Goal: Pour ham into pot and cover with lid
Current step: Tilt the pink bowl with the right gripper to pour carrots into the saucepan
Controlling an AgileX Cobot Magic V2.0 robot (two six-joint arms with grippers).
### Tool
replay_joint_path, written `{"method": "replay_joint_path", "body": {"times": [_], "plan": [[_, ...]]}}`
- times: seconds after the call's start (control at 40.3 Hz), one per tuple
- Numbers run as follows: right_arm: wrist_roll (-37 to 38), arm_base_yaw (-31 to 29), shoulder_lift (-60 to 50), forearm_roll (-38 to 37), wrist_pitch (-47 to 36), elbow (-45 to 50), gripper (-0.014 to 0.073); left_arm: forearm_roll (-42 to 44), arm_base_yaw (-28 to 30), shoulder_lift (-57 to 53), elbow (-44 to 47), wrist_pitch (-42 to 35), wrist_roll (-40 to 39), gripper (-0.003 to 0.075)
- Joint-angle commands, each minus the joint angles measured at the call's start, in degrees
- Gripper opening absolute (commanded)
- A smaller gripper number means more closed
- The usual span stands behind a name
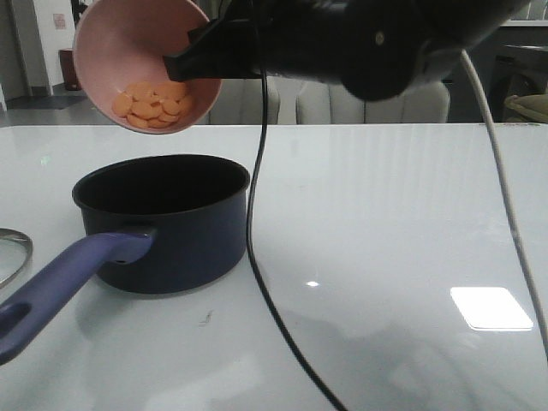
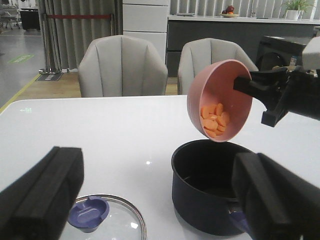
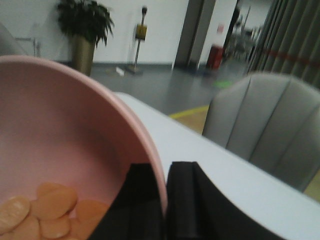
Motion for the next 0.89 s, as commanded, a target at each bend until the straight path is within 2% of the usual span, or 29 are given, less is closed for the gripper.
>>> {"method": "replay_joint_path", "body": {"times": [0.0,0.124,0.248,0.397,0.472,0.546,0.869], "plan": [[-6.22,-0.03,-0.84,-0.7,-17.84,-0.43,0.0148,-0.1,-0.52,0.62,-1.41,-4.58,0.1,0.0637],[-15.05,-0.03,2.38,-2.22,-24.73,-0.43,0.0148,-0.1,-0.52,0.62,-1.41,-4.58,0.1,0.0637],[-27.51,0.42,4.51,-6.81,-24.9,-0.43,0.0148,-0.1,-0.52,0.62,-1.41,-4.58,0.1,0.0637],[-45.9,1.76,5.97,-7.03,-24.9,-0.43,0.0148,-0.1,-0.52,0.62,-1.41,-4.58,0.1,0.0637],[-52.46,2.15,6.02,-7.03,-24.96,-0.43,0.0148,-0.1,-0.52,0.62,-1.41,-4.58,0.1,0.0637],[-55.49,2.14,6.02,-7.18,-24.95,-0.49,0.0148,-0.1,-0.52,0.62,-1.41,-4.58,0.1,0.0637],[-54.61,2.14,5.8,-6.93,-24.95,-0.6,0.0148,-0.1,-0.52,0.62,-1.41,-4.37,0.1,0.0637]]}}
